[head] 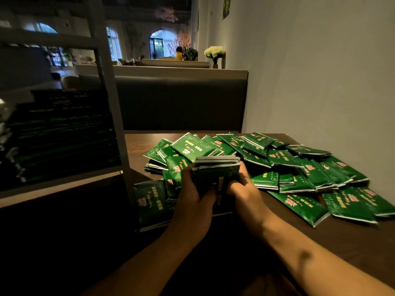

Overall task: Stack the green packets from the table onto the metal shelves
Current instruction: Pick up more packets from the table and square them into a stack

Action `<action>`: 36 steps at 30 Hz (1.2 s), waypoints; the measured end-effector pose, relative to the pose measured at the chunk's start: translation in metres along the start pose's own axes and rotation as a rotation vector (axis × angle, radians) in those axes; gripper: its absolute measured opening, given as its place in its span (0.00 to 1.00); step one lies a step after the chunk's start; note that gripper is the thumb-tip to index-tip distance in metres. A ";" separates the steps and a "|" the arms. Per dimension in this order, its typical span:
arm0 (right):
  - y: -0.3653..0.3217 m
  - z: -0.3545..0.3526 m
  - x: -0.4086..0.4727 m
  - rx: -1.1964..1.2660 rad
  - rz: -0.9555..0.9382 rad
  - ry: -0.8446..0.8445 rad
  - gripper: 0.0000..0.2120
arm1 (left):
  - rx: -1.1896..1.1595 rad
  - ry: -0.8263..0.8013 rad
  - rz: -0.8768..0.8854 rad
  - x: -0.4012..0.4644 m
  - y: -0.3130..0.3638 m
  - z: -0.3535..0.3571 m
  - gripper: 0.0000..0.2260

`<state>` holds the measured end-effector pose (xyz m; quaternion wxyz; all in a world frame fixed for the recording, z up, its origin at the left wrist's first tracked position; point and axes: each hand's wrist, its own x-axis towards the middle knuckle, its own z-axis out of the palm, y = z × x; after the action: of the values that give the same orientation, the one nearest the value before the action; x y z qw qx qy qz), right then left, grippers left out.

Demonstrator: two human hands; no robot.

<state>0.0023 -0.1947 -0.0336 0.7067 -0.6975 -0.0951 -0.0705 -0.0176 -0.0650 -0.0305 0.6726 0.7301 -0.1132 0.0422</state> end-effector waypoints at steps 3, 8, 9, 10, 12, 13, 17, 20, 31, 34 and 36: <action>0.001 0.003 0.000 -0.019 -0.013 0.000 0.23 | 0.016 0.055 0.015 0.002 -0.002 0.000 0.20; 0.007 0.007 0.003 0.044 0.055 -0.023 0.23 | 0.011 -0.022 -0.030 0.004 -0.008 0.002 0.22; 0.008 0.007 0.003 0.047 0.070 -0.024 0.24 | 0.010 -0.017 -0.034 0.004 -0.008 0.003 0.22; 0.009 0.007 0.003 0.038 0.073 -0.023 0.24 | 0.011 -0.007 -0.034 0.004 -0.007 0.003 0.21; 0.009 0.007 0.002 -0.030 0.063 -0.005 0.23 | 0.016 0.028 -0.023 0.005 -0.007 0.003 0.19; 0.010 0.006 0.003 -0.073 0.056 0.009 0.23 | 0.021 0.044 -0.018 0.006 -0.008 0.003 0.19; 0.006 0.008 -0.002 -0.129 0.046 0.009 0.23 | 0.005 0.114 0.000 0.006 -0.004 0.002 0.17; 0.001 0.008 -0.002 -0.106 0.077 0.045 0.21 | -0.052 0.178 -0.034 0.009 0.002 -0.001 0.17; -0.059 0.026 -0.046 0.262 0.141 0.237 0.34 | -0.540 0.181 -0.310 -0.039 0.076 0.001 0.07; -0.087 0.030 -0.056 0.172 0.065 0.210 0.30 | -0.663 0.164 -0.328 -0.051 0.104 -0.005 0.02; -0.105 0.038 -0.060 0.097 0.003 0.189 0.21 | -0.678 0.226 -0.265 -0.057 0.121 -0.012 0.02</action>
<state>-0.0823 -0.1609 0.0549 0.7455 -0.6529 -0.0304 -0.1305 -0.0988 -0.0550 0.0766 0.8838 0.4652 0.0495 -0.0046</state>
